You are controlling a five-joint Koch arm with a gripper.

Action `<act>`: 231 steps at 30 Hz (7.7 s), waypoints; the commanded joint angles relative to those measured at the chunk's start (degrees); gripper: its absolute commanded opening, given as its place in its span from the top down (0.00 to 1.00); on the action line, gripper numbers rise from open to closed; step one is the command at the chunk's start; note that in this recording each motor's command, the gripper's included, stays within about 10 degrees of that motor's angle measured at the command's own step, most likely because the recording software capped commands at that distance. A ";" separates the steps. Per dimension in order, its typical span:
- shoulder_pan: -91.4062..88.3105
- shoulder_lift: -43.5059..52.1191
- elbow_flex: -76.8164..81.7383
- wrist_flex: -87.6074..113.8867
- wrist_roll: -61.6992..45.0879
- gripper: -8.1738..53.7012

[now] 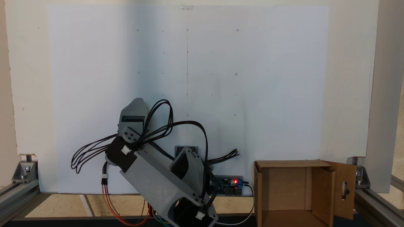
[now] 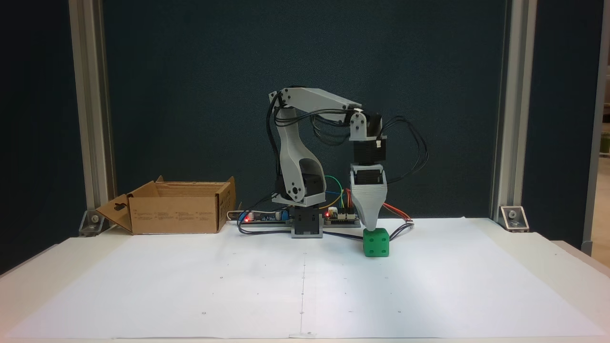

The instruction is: Grasp a green dice and put it in the bin.

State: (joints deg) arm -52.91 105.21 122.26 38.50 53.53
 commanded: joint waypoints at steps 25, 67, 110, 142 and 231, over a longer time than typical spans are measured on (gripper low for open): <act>-0.88 1.76 -0.09 -3.52 5.89 0.18; -0.26 -11.87 0.79 -7.73 5.45 0.22; 21.27 -6.86 -47.90 33.75 -9.47 0.68; 141.24 -13.27 -54.67 14.59 -76.18 0.68; 50.98 30.67 38.32 -106.59 -52.29 0.18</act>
State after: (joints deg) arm -2.20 129.46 161.81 -60.82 -0.44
